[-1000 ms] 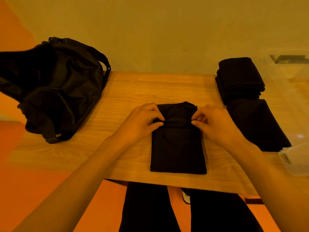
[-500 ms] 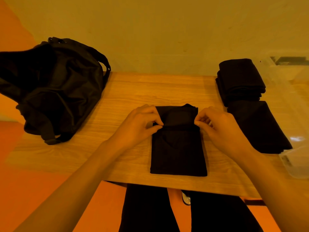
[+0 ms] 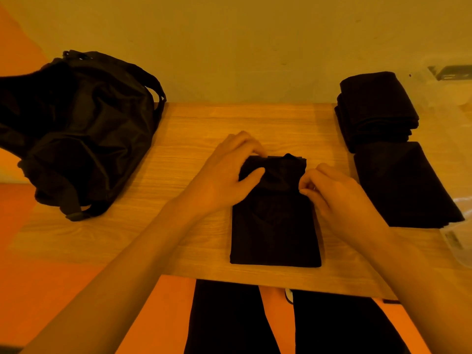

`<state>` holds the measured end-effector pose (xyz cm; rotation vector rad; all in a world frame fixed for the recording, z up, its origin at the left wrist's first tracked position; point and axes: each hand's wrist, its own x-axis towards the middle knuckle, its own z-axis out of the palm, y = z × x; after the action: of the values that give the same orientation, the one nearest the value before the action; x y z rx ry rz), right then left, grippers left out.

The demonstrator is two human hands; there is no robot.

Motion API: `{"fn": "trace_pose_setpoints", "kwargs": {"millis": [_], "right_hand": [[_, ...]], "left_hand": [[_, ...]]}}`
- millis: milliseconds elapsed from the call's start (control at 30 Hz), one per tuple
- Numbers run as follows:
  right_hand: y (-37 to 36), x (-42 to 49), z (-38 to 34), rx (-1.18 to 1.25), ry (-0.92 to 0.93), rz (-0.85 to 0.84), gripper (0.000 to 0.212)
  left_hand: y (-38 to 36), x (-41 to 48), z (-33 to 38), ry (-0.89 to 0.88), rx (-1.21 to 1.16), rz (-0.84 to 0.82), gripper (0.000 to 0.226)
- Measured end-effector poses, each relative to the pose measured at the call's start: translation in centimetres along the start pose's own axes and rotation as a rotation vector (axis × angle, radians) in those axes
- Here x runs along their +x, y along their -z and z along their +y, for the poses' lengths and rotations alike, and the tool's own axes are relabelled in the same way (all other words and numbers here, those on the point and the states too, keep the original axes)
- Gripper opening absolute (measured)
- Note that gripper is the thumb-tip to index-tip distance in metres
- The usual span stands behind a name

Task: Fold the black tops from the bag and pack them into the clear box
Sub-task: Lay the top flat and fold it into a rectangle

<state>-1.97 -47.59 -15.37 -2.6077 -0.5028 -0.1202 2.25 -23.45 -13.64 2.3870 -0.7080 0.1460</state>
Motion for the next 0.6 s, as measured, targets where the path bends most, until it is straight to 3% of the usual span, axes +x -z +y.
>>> {"fn": "trace_pose_setpoints", "kwargs": {"millis": [100, 233, 300, 467, 600], "right_hand": [[0.1, -0.2, -0.3, -0.031, -0.011, -0.02, 0.015], [0.2, -0.5, -0.2, -0.009, -0.073, -0.025, 0.007], [0.2, -0.5, -0.2, 0.097, -0.147, 0.01, 0.008], [0.0, 1.5, 0.1, 0.328, -0.53, 0.136, 0.016], [-0.4, 3.6, 0.3, 0.372, -0.613, 0.094, 0.018]], "left_hand": [[-1.5, 3.0, 0.8, -0.008, 0.253, -0.286, 0.062], [-3.5, 3.9, 0.1, -0.121, 0.436, -0.516, 0.067], [-4.2, 3.6, -0.3, -0.144, 0.446, -0.521, 0.066], [-4.4, 3.1, -0.6, -0.157, 0.454, -0.481, 0.067], [-4.4, 2.9, -0.6, -0.152, 0.43, -0.462, 0.072]]}}
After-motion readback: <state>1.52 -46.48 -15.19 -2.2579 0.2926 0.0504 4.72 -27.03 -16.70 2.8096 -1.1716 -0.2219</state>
